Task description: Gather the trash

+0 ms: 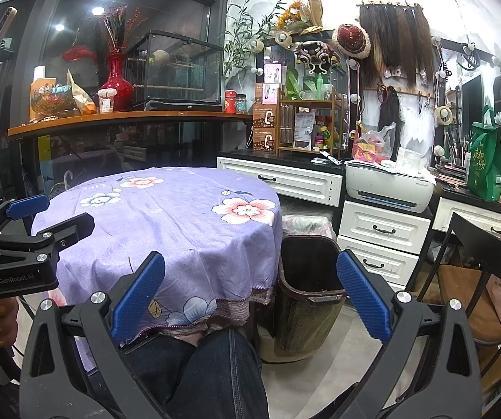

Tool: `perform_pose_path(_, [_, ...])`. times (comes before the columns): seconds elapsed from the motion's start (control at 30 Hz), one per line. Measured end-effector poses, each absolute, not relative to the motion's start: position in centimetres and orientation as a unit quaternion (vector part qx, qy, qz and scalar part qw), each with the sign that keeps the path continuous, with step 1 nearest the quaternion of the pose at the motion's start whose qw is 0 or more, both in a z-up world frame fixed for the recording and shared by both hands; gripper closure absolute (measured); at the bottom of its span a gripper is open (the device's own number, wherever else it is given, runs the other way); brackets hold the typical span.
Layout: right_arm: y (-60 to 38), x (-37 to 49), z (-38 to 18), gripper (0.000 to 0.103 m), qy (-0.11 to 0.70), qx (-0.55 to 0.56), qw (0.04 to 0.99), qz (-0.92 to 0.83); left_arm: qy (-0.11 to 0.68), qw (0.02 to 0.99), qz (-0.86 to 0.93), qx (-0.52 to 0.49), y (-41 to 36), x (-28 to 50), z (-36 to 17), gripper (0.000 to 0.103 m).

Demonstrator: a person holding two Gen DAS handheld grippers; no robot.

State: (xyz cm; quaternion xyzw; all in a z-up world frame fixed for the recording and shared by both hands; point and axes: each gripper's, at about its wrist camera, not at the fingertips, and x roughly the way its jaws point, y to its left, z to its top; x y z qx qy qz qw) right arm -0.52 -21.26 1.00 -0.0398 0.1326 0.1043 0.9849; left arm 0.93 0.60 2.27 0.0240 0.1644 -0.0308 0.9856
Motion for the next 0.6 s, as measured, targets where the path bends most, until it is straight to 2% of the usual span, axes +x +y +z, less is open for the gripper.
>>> perform_pose_path(0.6, [-21.27, -0.49, 0.96, 0.006, 0.133, -0.040, 0.985, 0.105, 0.165, 0.986, -0.030, 0.016, 1.04, 0.95, 2.38, 0.005])
